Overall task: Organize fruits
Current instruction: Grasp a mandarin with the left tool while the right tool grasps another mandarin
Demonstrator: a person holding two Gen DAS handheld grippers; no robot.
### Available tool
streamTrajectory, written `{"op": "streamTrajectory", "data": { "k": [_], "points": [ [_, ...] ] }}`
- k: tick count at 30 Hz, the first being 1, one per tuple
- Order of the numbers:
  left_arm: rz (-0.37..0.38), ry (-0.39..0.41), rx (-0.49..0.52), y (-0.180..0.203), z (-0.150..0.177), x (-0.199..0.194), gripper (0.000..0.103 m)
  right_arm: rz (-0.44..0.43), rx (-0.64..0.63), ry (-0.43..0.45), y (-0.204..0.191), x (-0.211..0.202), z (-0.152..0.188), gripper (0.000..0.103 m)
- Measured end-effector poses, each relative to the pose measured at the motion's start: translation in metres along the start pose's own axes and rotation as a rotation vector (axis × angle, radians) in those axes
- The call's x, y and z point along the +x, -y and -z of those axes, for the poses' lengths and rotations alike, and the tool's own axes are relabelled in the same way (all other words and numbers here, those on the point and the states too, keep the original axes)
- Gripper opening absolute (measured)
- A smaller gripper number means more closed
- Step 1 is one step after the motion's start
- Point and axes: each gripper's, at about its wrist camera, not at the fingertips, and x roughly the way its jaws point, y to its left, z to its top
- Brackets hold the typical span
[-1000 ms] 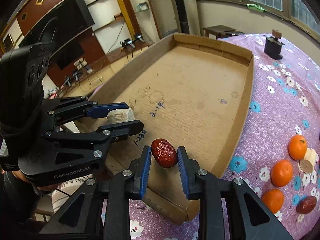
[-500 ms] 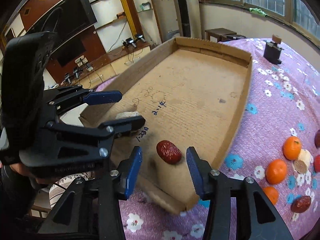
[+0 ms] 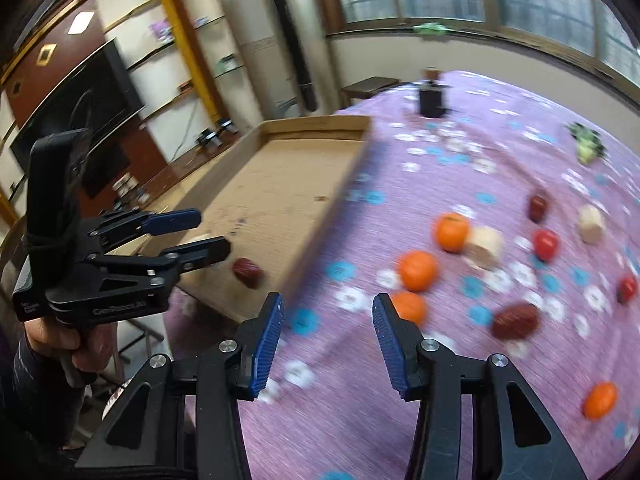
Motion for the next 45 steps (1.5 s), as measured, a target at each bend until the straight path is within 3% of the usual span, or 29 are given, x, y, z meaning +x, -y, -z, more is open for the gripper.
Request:
{"op": "streamTrajectory", "data": {
  "k": [7,20,32,45],
  "points": [
    [0.083,-0.004,0.041,0.044,-0.009,0.005,0.059,0.098,0.100,0.032,0.050,-0.035,0.022,0.048],
    [0.181,-0.037,0.105,0.103,-0.013,0.015,0.058,0.197,0.198,0.064,0.099,-0.078,0.057,0.050],
    [0.167,-0.064,0.113,0.122,-0.012,0.030,0.058,0.287,0.259,0.071,0.133,-0.091,0.075,0.050],
    [0.103,-0.103,0.121,0.124,-0.017,0.060,0.058,0.334,0.236,0.030,0.156,-0.062,0.065,0.050]
  ]
}}
